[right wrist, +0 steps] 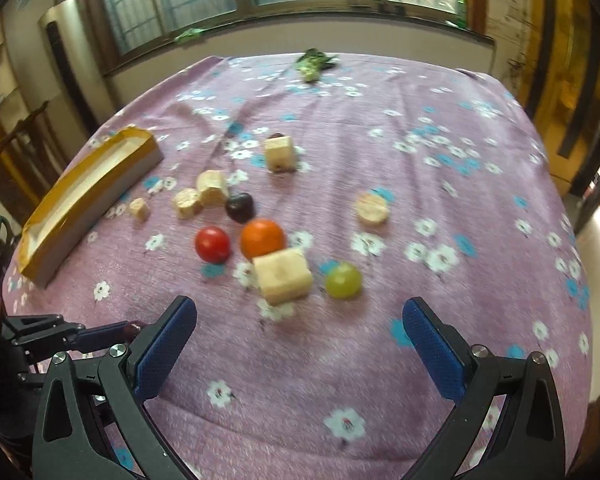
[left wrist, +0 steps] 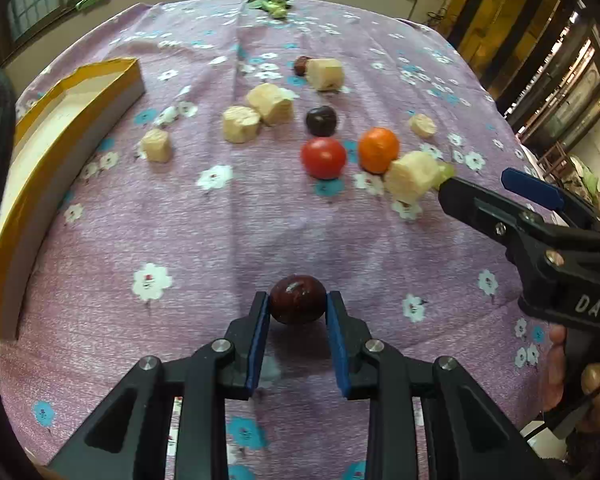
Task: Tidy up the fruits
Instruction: 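Grasp the dark cherry with the left tool while the right tool grasps a cream cube, then carry the cherry and cube into the white tray and open both tools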
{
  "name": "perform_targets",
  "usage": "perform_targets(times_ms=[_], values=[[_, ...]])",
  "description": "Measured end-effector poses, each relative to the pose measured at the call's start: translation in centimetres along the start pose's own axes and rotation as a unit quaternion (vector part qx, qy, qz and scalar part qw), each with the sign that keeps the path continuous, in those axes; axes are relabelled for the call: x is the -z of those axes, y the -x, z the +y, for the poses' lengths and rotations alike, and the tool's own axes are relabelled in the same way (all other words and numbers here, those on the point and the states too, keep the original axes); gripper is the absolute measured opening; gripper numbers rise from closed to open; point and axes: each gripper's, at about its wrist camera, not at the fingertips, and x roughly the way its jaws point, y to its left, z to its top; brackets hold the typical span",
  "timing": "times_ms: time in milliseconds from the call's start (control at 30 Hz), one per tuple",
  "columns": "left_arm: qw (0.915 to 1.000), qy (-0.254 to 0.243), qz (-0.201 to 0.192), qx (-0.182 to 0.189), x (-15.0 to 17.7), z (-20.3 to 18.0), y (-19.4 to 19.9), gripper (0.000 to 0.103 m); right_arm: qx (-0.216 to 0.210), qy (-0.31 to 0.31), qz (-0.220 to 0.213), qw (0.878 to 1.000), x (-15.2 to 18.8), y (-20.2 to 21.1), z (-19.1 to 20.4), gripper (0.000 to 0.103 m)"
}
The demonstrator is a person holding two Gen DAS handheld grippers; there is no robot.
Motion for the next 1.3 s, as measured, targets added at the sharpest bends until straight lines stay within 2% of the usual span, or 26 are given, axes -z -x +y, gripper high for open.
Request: perform_targets(times_ms=[200,300,367,400,533,700,833,900,933,967,1033,1133,1300], values=[[0.9997,0.026,-0.003,0.0,0.3,2.1,0.0,0.031,-0.032,0.024,0.023,0.999,-1.4,-2.5,-0.1,0.101],[0.9995,0.03,-0.008,0.002,0.3,2.7,0.1,0.031,-0.046,0.03,0.048,0.997,-1.8,-3.8,-0.6,0.084],[0.9994,0.033,-0.009,0.005,0.2,2.8,-0.1,0.031,-0.037,0.049,0.049,0.997,-2.1,-3.9,-0.5,0.072],[0.9993,0.035,-0.009,0.006,-0.2,2.5,-0.4,0.031,-0.037,0.057,0.052,0.996,-2.2,-3.9,-0.4,0.069],[0.9991,0.039,-0.007,0.013,-0.6,2.5,-0.8,0.031,-0.038,0.091,0.07,0.993,-2.3,-4.0,0.6,0.045],[0.9992,0.035,-0.007,0.017,-0.8,2.5,-0.9,0.031,-0.021,0.128,0.081,0.988,-1.8,-3.9,1.3,0.045],[0.9992,0.033,-0.008,0.02,-0.9,2.6,-0.8,0.031,-0.015,0.131,0.096,0.987,-1.5,-3.6,1.6,0.044],[0.9991,0.034,-0.007,0.024,-0.9,2.9,-0.9,0.031,0.004,0.157,0.092,0.983,-1.2,-3.7,2.3,0.044],[0.999,0.036,-0.007,0.027,-1.0,3.0,-0.9,0.031,0.023,0.171,0.091,0.981,-1.0,-3.7,2.7,0.037],[0.9989,0.035,-0.007,0.029,-1.0,3.0,-0.9,0.031,0.025,0.171,0.095,0.98,-0.9,-3.6,2.8,0.032],[0.9989,0.034,-0.007,0.032,-1.0,3.2,-0.8,0.031,-0.012,0.13,0.105,0.986,-0.7,-3.2,2.0,0.032],[0.9987,0.032,-0.007,0.039,-0.9,3.4,-0.8,0.031,-0.012,0.096,0.103,0.99,0.0,-2.7,1.2,0.032],[0.9983,0.031,-0.007,0.05,-1.0,3.8,-0.7,0.031,-0.037,0.033,0.1,0.994,1.2,-1.7,0.6,0.032]])
